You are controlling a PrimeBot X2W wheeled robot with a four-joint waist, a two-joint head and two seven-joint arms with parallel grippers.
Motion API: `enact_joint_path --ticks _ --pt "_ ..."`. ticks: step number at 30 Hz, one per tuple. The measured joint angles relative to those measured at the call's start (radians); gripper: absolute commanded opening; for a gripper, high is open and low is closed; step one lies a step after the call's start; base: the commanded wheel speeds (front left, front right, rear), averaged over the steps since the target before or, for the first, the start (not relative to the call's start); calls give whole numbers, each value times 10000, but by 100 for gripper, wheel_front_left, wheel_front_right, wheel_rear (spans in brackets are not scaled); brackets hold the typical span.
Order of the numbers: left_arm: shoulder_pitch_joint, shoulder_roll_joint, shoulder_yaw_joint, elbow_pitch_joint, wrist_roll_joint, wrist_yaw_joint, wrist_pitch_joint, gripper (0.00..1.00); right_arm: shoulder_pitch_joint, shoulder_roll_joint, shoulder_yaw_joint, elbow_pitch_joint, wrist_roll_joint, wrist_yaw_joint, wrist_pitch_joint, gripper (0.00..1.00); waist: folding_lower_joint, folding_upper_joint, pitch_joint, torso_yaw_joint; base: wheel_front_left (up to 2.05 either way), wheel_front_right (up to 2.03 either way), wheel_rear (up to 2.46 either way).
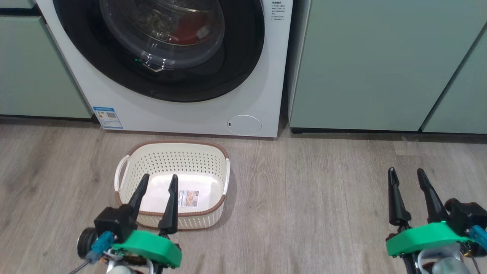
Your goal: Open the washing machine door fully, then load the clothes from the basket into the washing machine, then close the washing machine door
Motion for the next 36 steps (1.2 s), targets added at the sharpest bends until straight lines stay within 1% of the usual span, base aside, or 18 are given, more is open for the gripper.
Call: enact_joint_path --ticks 8,10,14,30,31,36 --pt "17 0 -29 -17 65 -52 0 100 -2 0 -4 -8 0 0 0 100 0 0 -23 -3 0 0 0" --pt "27 2 -29 102 -140 -90 0 100 -2 0 0 -10 2 0 0 100 0 0 -13 -12 0 0 0" --pt "34 2 -29 117 -178 -167 0 100 -2 0 0 -13 2 0 0 100 0 0 8 -14 0 0 0" --pt "34 2 -27 324 -267 -251 0 100 -5 0 2 0 2 0 0 100 0 0 55 50 0 0 0" --pt "34 2 -27 324 -267 -253 0 0 -5 0 2 2 2 0 0 0 0 0 56 53 0 0 0" --pt "392 -25 -38 1080 -276 -251 58 0 243 12 44 775 15 0 10 0 0 0 60 54 0 0 0"
